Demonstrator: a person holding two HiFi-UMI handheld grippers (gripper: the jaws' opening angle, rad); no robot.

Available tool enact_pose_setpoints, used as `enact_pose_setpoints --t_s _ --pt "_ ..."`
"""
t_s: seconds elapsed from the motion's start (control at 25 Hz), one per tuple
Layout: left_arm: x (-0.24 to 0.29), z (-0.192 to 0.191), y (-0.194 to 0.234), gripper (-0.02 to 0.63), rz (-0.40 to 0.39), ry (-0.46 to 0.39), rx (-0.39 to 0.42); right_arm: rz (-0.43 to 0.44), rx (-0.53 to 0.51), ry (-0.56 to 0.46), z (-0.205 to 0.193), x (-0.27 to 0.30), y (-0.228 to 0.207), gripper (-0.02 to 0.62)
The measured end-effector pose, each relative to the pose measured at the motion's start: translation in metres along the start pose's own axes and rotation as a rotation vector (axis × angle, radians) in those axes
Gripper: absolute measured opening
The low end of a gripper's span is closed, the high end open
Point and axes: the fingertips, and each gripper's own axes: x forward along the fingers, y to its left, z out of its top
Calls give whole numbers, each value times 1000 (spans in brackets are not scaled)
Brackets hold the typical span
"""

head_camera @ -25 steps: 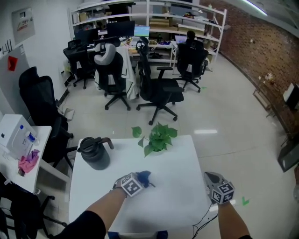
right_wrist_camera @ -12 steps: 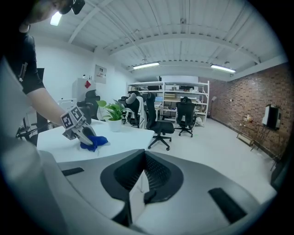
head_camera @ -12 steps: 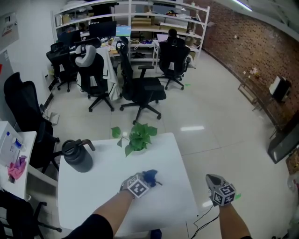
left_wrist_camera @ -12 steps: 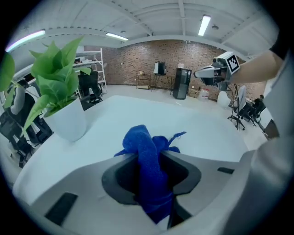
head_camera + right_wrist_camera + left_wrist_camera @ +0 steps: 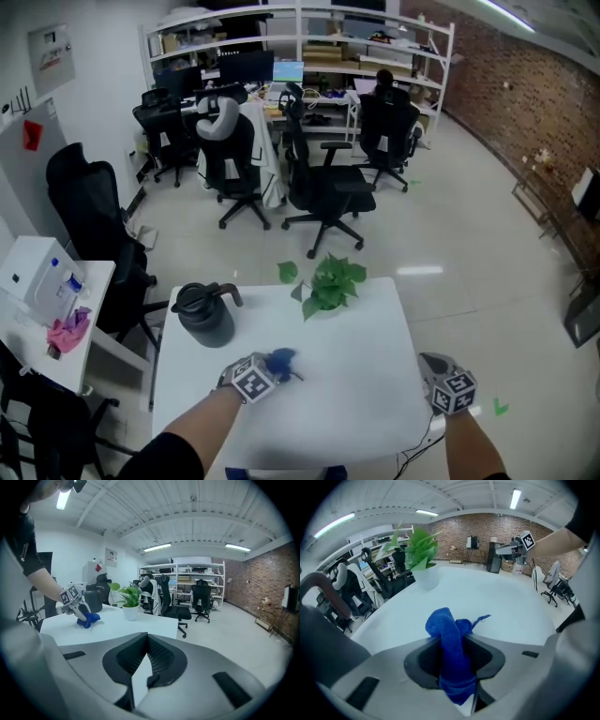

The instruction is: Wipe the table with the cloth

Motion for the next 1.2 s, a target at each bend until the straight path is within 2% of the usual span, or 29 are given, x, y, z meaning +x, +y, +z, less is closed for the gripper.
enact_pose_setpoints --t_s 0.12,0.2,0.6,0.8,1.0,1.2 --pt "4 -23 0 121 -4 39 -2 24 0 -5 3 12 13 14" --pt "12 -18 -4 121 -16 28 -12 32 -4 -3 2 13 15 14" --pt "75 84 -73 118 -92 -21 117 -29 17 22 -31 -67 -28 14" --pt "91 119 -104 120 -118 -59 110 -81 26 51 -55 -112 -47 14" --pt "64 107 -114 120 -143 -89 104 -91 34 27 -47 -129 -38 14" --pt "5 76 -97 120 -125 -149 24 -73 41 -28 -16 -121 -5 14"
